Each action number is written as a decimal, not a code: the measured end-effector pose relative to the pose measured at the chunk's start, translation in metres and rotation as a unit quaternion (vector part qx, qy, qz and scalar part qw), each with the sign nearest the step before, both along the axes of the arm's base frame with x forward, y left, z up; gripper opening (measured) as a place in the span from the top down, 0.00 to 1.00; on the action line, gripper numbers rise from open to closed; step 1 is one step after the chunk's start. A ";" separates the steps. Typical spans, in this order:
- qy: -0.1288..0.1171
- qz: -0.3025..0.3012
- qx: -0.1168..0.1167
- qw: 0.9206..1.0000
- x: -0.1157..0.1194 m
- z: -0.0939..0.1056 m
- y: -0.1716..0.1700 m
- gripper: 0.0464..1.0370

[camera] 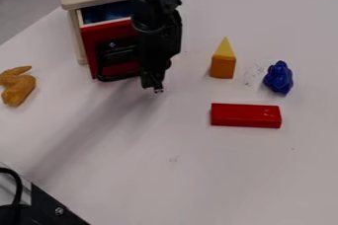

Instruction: Open the drawer

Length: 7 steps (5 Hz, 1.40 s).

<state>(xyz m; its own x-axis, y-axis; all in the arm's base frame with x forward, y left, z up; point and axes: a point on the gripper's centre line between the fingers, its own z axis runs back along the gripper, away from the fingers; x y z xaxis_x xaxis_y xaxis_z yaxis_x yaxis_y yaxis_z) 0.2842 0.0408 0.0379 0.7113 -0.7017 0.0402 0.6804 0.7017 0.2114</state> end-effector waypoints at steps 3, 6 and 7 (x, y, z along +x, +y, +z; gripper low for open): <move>0.005 0.004 0.003 1.000 -0.005 -0.005 -0.023 0.92; -0.003 -0.021 -0.002 1.000 -0.006 0.007 -0.037 0.37; -0.021 -0.037 -0.003 0.999 -0.004 0.017 -0.044 0.08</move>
